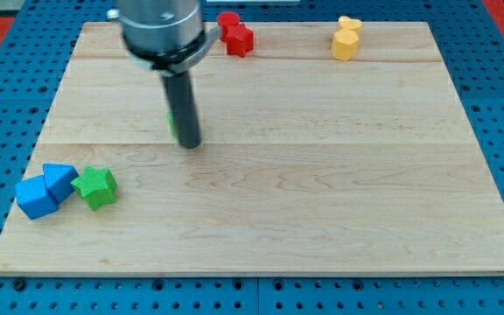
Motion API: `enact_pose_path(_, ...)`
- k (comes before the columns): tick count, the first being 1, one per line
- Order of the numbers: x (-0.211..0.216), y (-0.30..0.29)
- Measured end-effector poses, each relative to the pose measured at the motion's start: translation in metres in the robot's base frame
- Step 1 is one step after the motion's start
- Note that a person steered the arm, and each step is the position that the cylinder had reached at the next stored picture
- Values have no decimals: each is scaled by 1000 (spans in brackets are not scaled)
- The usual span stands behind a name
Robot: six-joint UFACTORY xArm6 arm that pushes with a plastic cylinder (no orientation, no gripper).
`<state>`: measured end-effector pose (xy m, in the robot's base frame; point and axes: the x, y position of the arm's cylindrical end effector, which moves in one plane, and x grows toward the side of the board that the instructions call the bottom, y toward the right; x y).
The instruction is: Push the green circle into the green star
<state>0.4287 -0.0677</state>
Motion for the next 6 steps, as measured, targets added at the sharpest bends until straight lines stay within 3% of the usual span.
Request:
enact_pose_path(1, -28, 21)
enact_pose_path(2, -47, -29)
enact_pose_path(4, 37, -108)
enact_pose_path(5, 50, -133)
enact_pose_path(6, 30, -72)
